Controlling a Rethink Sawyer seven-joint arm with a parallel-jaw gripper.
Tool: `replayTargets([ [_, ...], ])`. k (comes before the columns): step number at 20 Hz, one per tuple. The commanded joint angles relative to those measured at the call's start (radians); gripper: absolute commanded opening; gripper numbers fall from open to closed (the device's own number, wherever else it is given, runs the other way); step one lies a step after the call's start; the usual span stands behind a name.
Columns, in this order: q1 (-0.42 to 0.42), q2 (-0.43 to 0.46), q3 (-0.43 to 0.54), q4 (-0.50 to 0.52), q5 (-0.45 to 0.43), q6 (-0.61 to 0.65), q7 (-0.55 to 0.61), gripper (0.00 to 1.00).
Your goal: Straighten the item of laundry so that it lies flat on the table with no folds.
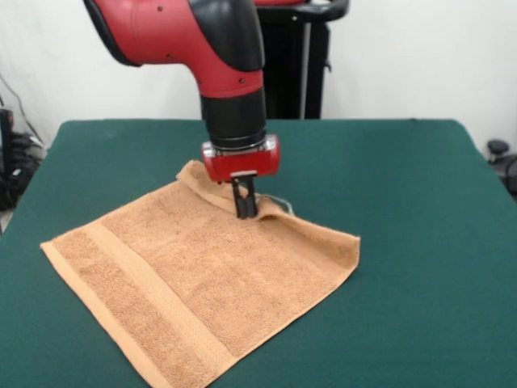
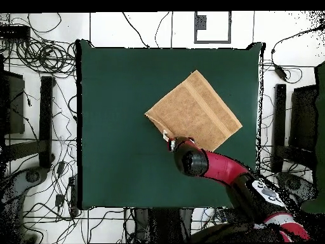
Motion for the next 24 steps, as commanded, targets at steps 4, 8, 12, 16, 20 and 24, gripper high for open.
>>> replayTargets([
  [4,0.069,0.055,0.152,0.089,0.063,0.127,0.174,0.00],
  [8,0.079,0.041,0.137,0.100,0.089,0.134,0.192,0.00],
  [12,0.087,0.025,0.120,0.107,0.110,0.144,0.197,0.00],
  [16,0.093,0.017,0.101,0.108,0.123,0.151,0.194,0.00],
  [20,0.099,0.008,0.091,0.113,0.134,0.155,0.194,0.00],
  [24,0.109,0.006,0.077,0.113,0.146,0.164,0.196,0.00],
])
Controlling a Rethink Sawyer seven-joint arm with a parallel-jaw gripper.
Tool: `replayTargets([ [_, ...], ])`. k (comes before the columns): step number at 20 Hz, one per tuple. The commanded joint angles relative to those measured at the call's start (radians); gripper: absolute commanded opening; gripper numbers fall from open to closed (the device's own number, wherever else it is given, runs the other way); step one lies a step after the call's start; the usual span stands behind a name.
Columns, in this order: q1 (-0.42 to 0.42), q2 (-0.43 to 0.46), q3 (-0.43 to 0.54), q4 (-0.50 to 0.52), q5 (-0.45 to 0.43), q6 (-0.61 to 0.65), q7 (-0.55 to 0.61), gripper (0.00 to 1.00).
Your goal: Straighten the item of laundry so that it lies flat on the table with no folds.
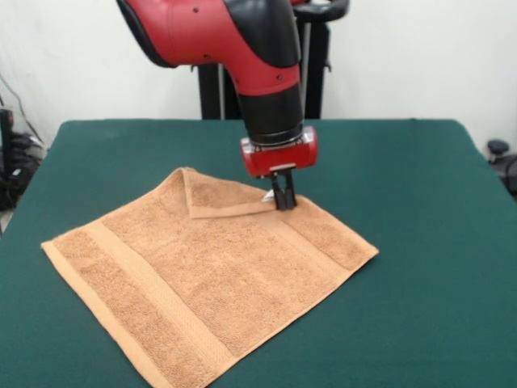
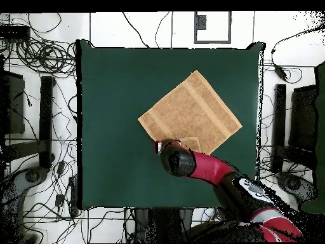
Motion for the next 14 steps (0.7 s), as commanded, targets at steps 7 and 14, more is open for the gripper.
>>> replayTargets([
  [7,0.125,-0.013,-0.027,0.030,0.051,0.180,0.180,0.00],
  [14,0.181,-0.006,-0.105,-0.015,0.028,0.237,0.153,0.00],
])
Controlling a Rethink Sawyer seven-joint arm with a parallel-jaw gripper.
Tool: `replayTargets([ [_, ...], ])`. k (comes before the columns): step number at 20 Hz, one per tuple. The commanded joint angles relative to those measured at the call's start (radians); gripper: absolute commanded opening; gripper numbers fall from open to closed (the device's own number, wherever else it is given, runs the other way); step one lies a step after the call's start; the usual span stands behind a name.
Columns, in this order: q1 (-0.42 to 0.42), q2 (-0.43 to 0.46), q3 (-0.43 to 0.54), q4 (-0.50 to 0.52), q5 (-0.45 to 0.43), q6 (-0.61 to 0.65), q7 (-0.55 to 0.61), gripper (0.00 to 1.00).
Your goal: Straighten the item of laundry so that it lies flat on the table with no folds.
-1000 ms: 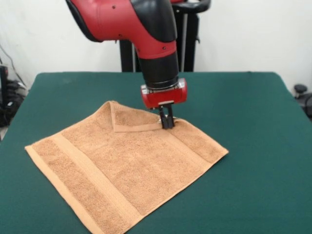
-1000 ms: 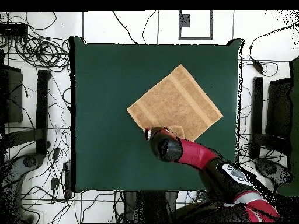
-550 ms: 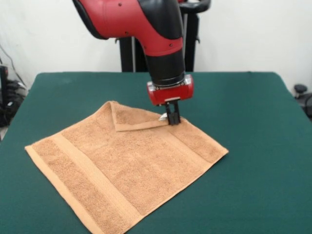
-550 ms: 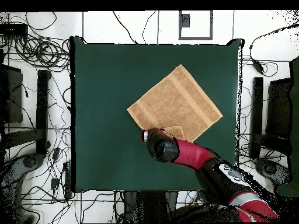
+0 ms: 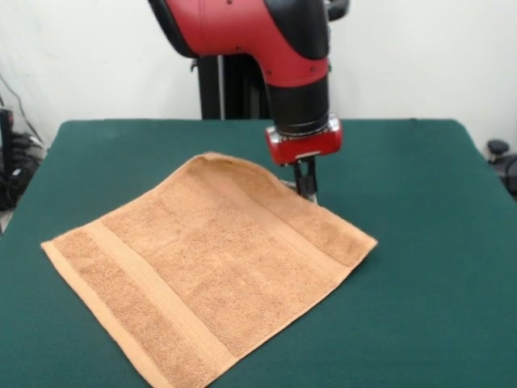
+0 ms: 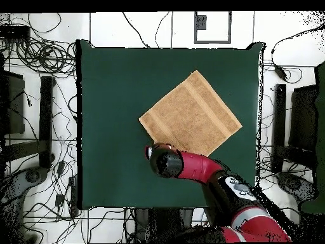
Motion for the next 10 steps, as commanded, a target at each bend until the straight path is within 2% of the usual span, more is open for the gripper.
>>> replayTargets([
  [1,0.078,0.020,-0.069,-0.022,0.018,0.183,0.149,0.00],
  [10,0.083,-0.004,-0.101,0.009,0.012,0.202,0.142,0.00],
])
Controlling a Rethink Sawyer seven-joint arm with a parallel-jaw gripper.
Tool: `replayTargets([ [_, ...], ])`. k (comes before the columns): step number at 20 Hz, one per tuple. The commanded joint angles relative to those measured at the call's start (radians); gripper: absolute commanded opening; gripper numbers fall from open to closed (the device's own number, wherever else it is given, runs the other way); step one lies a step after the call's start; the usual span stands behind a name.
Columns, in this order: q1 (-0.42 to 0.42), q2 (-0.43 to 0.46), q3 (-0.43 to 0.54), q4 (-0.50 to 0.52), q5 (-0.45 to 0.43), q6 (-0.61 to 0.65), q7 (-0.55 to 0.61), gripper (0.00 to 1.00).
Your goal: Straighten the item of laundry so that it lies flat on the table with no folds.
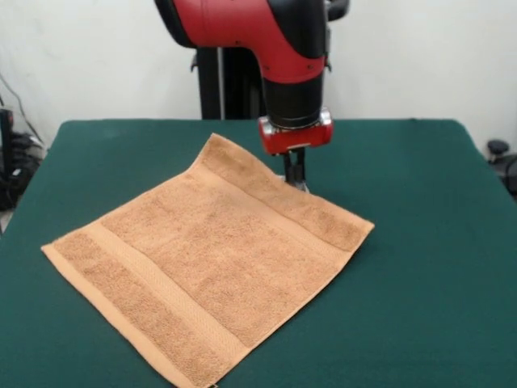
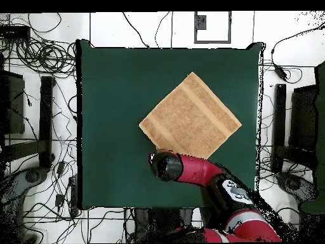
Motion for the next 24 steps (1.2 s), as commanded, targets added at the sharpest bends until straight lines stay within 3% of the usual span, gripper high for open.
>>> replayTargets([
  [1,0.037,-0.005,-0.021,0.013,0.012,0.140,0.145,0.00],
  [18,0.102,-0.080,-0.060,-0.015,0.002,0.091,0.156,0.00],
  [24,0.068,-0.144,-0.010,0.024,-0.029,0.028,0.116,0.00],
])
